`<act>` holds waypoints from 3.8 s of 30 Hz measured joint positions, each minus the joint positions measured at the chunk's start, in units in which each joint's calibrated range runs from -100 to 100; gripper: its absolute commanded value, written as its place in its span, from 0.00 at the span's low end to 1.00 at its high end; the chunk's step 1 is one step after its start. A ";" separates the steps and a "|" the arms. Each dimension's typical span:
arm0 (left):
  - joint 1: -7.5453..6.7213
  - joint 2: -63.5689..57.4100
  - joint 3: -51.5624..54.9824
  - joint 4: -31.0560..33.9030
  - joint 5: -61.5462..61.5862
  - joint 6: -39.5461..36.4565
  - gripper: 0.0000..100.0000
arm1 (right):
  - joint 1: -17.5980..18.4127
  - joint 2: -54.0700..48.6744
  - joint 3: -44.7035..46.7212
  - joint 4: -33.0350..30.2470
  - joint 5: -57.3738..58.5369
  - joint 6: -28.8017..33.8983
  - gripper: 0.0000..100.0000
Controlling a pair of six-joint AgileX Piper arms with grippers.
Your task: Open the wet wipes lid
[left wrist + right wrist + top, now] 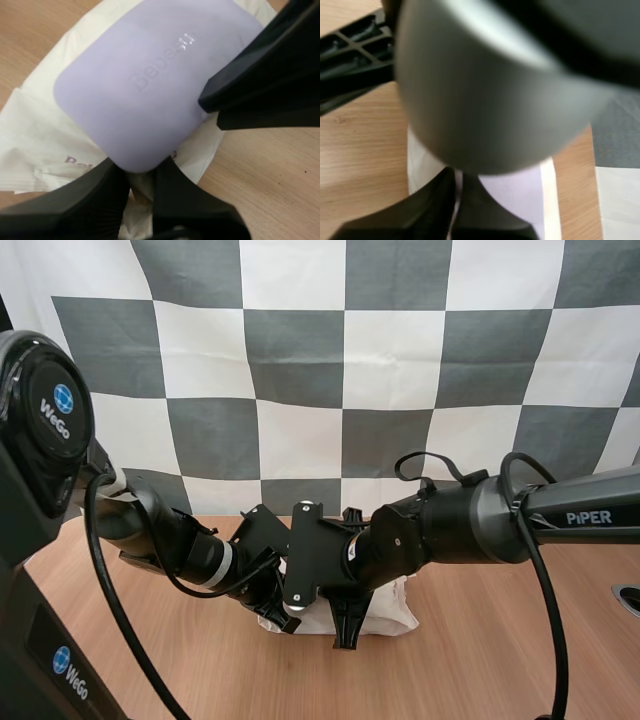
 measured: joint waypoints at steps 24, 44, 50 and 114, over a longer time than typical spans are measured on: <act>0.00 0.00 -0.02 2.94 -0.16 0.00 0.00 | 0.00 0.00 0.00 -1.18 -5.22 0.13 0.00; 0.00 0.00 -0.02 3.05 0.01 0.00 0.00 | 0.00 -0.33 -3.49 -2.84 -3.66 1.50 0.00; 0.00 0.00 -0.02 3.27 -1.83 0.00 0.00 | 0.00 -0.33 -3.73 -2.89 -2.03 1.50 0.00; 0.00 0.00 -0.02 4.51 -0.64 -0.10 0.00 | -7.83 12.96 -14.02 -3.30 -15.73 2.98 0.00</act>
